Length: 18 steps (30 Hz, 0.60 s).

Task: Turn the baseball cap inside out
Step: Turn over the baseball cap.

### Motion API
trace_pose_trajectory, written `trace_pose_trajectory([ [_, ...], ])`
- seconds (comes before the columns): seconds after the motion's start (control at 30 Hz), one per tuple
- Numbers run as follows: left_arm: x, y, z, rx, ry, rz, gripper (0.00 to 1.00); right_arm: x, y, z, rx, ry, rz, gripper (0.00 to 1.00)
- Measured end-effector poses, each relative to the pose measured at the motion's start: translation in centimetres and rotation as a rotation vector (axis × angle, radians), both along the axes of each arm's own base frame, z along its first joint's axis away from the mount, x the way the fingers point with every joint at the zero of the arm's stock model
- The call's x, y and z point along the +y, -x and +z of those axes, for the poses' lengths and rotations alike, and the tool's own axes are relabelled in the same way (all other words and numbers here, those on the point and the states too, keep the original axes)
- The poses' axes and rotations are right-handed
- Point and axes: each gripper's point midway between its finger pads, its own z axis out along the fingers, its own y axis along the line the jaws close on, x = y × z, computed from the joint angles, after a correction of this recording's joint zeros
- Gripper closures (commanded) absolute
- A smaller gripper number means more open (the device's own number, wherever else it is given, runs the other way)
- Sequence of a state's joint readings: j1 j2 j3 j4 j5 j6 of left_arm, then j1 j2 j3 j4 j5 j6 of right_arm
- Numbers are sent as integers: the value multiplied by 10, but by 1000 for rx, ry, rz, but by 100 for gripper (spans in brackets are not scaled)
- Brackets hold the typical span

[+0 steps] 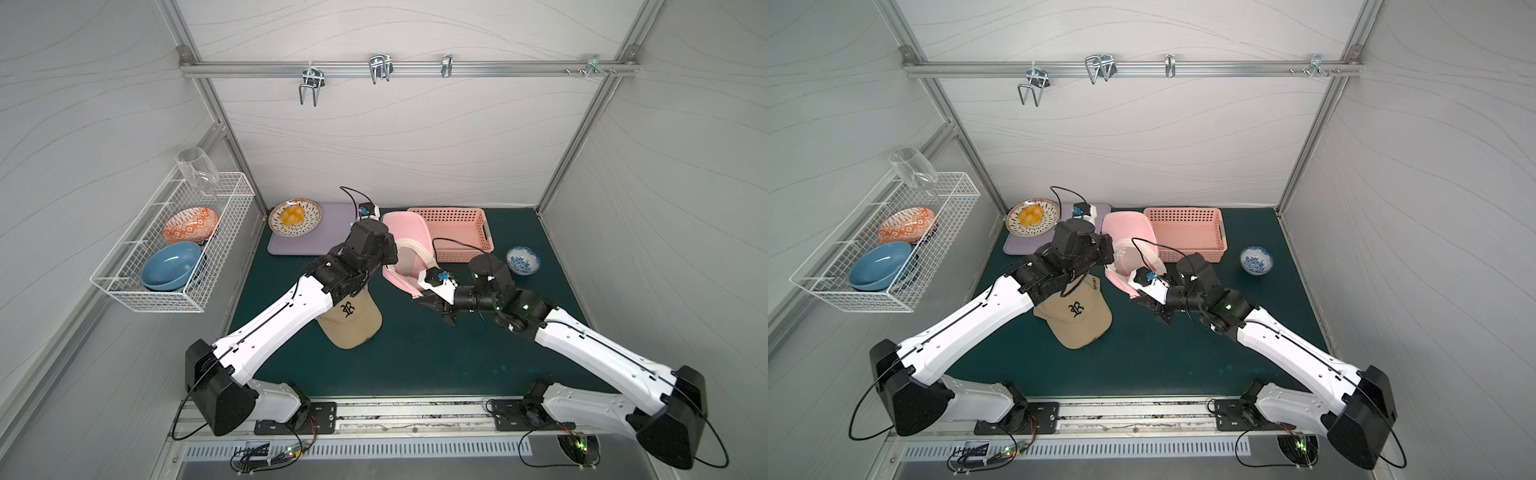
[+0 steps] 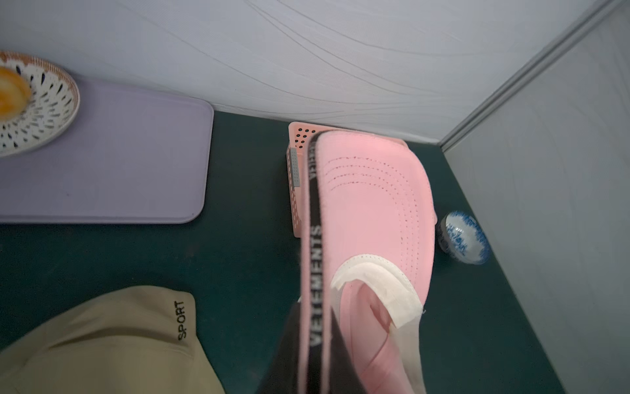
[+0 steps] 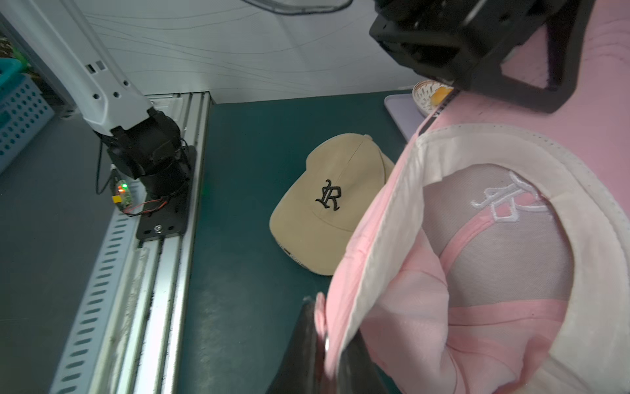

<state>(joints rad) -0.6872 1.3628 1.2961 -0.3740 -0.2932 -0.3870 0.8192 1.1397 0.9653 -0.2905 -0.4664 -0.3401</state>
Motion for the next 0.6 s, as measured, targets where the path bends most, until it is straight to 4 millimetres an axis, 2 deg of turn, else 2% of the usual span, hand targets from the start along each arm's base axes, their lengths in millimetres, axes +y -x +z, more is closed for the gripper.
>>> trace_pose_trajectory([
  [0.07, -7, 1, -1, -36, -58, -68, 100, 2, 6, -10, 89, 36, 33, 98],
  [0.1, -10, 1, -1, -53, -79, -99, 100, 3, 8, -15, 126, 49, 45, 89],
  [0.13, -13, 3, 0, -68, -94, -131, 100, 3, 10, -20, 162, 62, 54, 72],
  [0.17, -15, 5, 0, -81, -109, -160, 100, 3, 13, -23, 196, 71, 64, 65],
  [0.27, -11, 4, 8, -141, -134, -185, 100, -3, 27, -36, 290, 115, 88, 49],
  [0.37, -5, 9, 21, -201, -128, -208, 100, -10, 33, -41, 319, 124, 75, 39],
  [0.47, -5, 14, 38, -261, -116, -232, 100, -23, 32, -32, 263, 81, 19, 37],
  [0.6, -12, 18, 45, -285, -91, -275, 100, -29, 14, -8, 133, -14, -97, 44],
])
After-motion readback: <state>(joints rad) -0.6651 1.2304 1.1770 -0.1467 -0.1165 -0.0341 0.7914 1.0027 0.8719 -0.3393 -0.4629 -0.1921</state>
